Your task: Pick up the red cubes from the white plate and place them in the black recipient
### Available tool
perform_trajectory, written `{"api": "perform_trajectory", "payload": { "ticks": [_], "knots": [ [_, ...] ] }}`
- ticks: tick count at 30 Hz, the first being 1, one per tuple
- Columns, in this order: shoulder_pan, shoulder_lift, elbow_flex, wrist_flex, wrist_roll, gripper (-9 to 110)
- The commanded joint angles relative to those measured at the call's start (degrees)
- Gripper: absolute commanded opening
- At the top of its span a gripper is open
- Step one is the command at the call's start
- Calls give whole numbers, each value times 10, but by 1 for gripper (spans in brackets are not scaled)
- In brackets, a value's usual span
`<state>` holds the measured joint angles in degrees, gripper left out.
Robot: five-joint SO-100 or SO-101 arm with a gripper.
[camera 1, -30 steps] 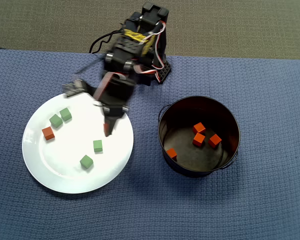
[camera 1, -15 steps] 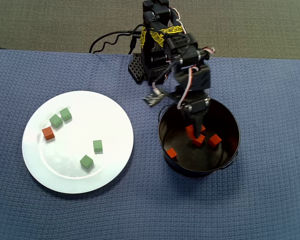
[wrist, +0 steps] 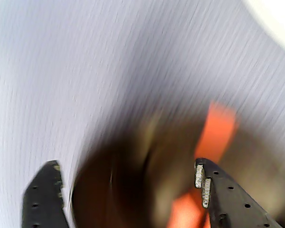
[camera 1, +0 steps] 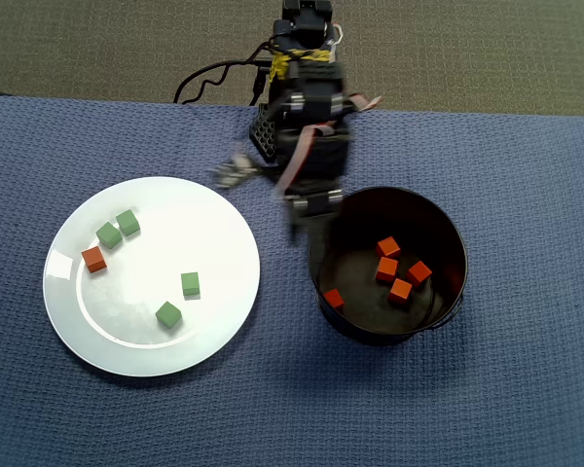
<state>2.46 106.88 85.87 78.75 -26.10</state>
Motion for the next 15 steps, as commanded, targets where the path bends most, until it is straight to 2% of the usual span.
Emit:
{"api": "perform_trajectory", "payload": {
  "ticks": [1, 5, 8, 15],
  "knots": [
    [190, -51, -69, 5, -134, 26],
    [330, -156, -74, -104, -307, 25],
    [396, -236, -125, -100, -431, 25],
    [475, -383, -244, -102, -584, 24]
  ]
}}
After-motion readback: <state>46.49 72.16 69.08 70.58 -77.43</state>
